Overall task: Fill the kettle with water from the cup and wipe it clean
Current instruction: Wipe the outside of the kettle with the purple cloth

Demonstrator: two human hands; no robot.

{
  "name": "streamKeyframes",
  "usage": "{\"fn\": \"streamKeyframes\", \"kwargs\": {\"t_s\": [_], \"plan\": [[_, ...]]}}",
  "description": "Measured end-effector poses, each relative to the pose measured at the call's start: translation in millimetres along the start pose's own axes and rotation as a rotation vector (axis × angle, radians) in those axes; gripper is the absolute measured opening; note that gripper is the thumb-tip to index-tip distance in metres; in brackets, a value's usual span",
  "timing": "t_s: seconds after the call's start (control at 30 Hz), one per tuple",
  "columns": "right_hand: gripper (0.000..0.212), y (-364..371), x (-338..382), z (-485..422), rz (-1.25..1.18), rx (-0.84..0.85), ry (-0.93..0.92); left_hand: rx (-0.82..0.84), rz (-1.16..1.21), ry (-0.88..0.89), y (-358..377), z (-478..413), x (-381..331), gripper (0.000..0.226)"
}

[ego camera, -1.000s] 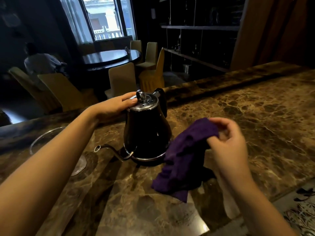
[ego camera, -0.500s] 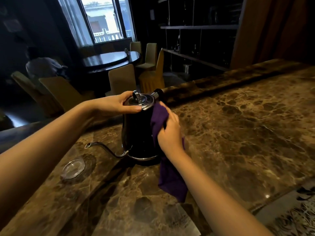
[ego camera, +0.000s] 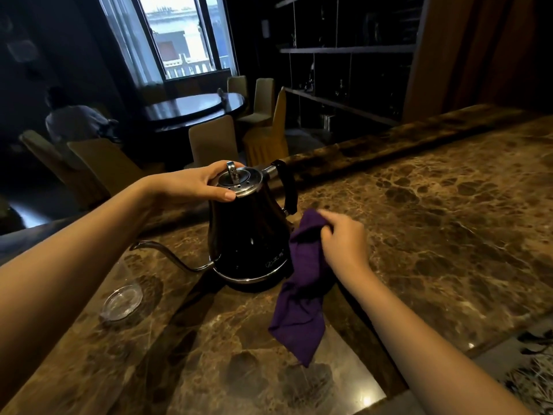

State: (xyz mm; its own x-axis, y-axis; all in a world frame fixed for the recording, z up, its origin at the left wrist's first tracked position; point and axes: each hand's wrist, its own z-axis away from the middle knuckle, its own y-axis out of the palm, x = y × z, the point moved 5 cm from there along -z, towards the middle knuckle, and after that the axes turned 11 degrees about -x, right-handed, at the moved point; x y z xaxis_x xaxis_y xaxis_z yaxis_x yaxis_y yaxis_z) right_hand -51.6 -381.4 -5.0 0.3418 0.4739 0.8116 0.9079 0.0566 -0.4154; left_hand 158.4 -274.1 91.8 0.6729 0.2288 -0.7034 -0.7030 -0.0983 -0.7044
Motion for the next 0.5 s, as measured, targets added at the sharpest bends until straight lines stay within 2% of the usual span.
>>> {"fn": "streamKeyframes", "kwargs": {"t_s": [0.07, 0.1, 0.2, 0.27, 0.33, 0.4, 0.47, 0.5], "plan": [[0.04, -4.5, 21.3, -11.0, -0.163, -0.122, 0.008, 0.023, 0.012, 0.006, 0.2, -4.5, 0.2, 0.09], [0.04, 3.0, 33.1, -14.8, -0.236, -0.099, -0.022, 0.028, 0.014, 0.008, 0.3, -6.4, 0.1, 0.09], [0.039, 41.7, 54.5, -5.0, -0.327, 0.131, -0.093, 0.01, 0.018, 0.019, -0.3, -8.5, 1.1, 0.09], [0.039, 52.8, 44.0, 5.9, -0.37, 0.189, -0.045, -0.008, 0.019, 0.028, -0.4, -10.0, 2.6, 0.095], [0.039, 54.5, 18.9, 14.2, -0.308, 0.232, -0.002, -0.012, 0.015, 0.043, -0.5, -9.8, 3.7, 0.097], [0.038, 55.7, -7.1, 19.8, -0.091, 0.277, -0.012, -0.002, 0.001, 0.047, -0.8, -9.6, 1.6, 0.093], [0.038, 54.1, -17.7, 25.2, 0.046, 0.265, -0.065, 0.02, -0.024, 0.041, -0.3, -9.7, -1.3, 0.088], [0.039, 51.5, -16.9, 27.8, 0.033, 0.235, -0.051, 0.028, -0.034, 0.033, -0.4, -9.8, -1.3, 0.087]]}}
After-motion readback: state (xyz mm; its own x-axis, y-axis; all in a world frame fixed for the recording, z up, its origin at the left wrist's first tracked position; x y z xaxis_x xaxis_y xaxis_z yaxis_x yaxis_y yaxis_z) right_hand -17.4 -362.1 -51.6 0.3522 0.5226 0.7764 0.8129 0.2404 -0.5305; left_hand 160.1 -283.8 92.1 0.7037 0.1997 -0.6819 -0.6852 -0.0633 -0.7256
